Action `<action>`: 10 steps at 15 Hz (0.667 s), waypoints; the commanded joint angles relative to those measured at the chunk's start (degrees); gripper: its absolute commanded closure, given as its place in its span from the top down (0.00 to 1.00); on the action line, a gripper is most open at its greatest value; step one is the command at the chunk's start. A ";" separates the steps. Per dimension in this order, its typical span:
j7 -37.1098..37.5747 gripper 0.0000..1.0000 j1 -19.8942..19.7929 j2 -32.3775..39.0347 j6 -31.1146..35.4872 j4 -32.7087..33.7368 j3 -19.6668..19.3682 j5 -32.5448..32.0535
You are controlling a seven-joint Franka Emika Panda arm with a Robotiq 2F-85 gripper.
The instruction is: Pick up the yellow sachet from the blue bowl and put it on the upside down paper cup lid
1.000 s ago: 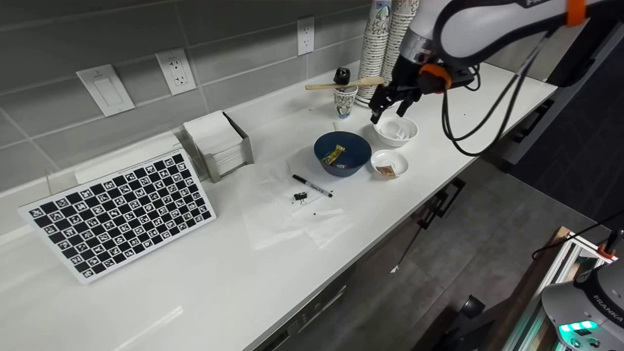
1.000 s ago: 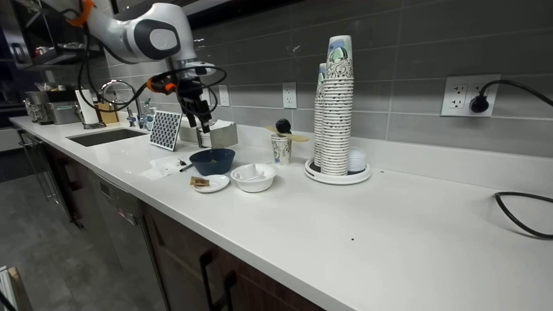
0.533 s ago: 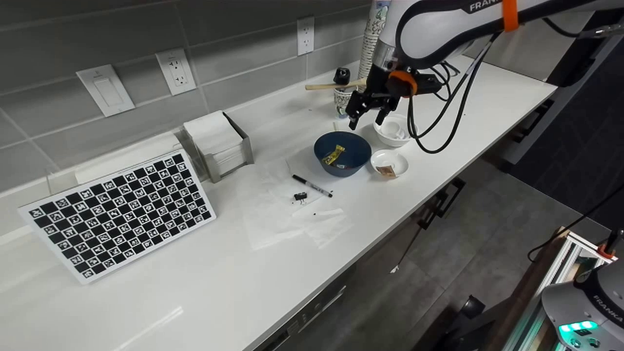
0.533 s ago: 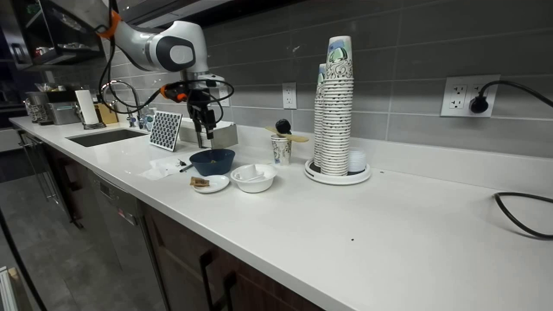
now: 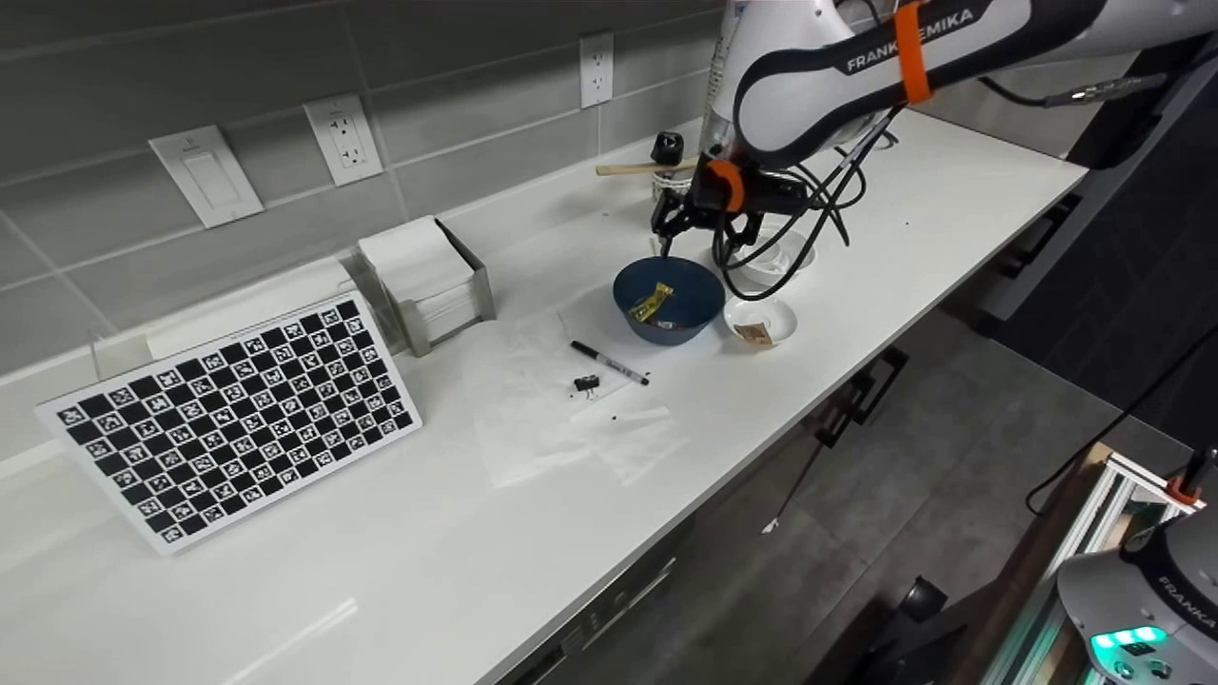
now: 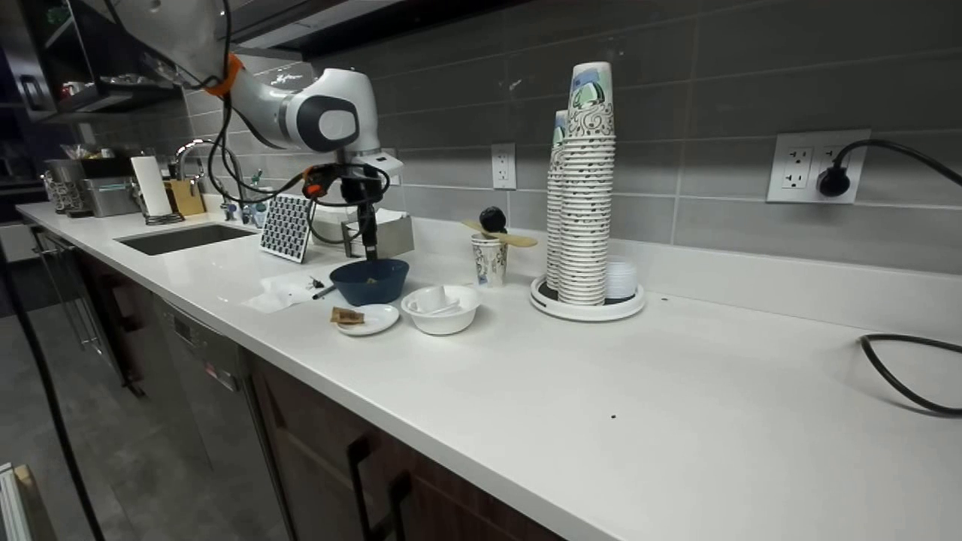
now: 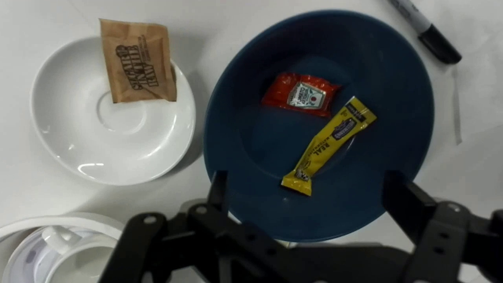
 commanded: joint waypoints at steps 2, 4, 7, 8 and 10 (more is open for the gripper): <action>12.36 1.00 2.12 8.91 3.36 7.46 -2.60 1.95; 18.42 0.96 3.18 11.15 4.64 9.32 -3.31 2.07; 28.33 0.79 5.14 13.36 6.59 10.91 -4.89 1.11; 31.70 0.75 5.81 13.42 6.97 10.91 -5.38 0.90; 36.94 0.51 6.75 13.13 7.76 10.15 -6.16 0.32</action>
